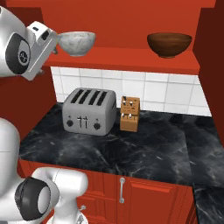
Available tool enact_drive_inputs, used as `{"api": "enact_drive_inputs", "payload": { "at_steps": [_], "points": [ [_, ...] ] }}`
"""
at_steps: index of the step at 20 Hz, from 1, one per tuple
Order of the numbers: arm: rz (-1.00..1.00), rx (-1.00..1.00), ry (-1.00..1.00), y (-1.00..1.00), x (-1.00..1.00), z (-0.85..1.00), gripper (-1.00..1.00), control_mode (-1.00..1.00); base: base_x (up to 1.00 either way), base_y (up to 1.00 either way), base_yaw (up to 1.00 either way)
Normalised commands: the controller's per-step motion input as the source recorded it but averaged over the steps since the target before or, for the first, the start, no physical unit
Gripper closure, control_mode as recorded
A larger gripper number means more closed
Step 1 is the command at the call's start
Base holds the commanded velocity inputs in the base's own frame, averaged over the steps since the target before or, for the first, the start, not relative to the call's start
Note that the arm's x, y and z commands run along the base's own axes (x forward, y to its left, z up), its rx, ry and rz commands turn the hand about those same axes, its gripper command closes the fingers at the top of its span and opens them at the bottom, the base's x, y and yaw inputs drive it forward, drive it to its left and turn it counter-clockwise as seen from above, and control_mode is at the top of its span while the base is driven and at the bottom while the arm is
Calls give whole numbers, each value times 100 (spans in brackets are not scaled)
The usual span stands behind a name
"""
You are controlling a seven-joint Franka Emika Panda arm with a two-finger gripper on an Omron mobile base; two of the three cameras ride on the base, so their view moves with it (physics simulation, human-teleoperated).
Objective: Move the bowls from the cabinet to the plates on the dining table.
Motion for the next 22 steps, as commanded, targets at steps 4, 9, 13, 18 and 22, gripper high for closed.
{"api": "enact_drive_inputs", "payload": {
  "at_steps": [4,9,13,18,22],
  "points": [
    [-1,-12,-4,0,54,17,-100,-100,0,0,0],
    [0,-6,-2,0,47,26,-100,-100,0,0,0],
    [0,0,0,0,49,5,-100,-100,0,0,0],
    [0,0,0,1,51,1,-100,-100,0,0,0],
    [0,0,0,8,57,0,-100,-100,0,0,0]
  ]
}}
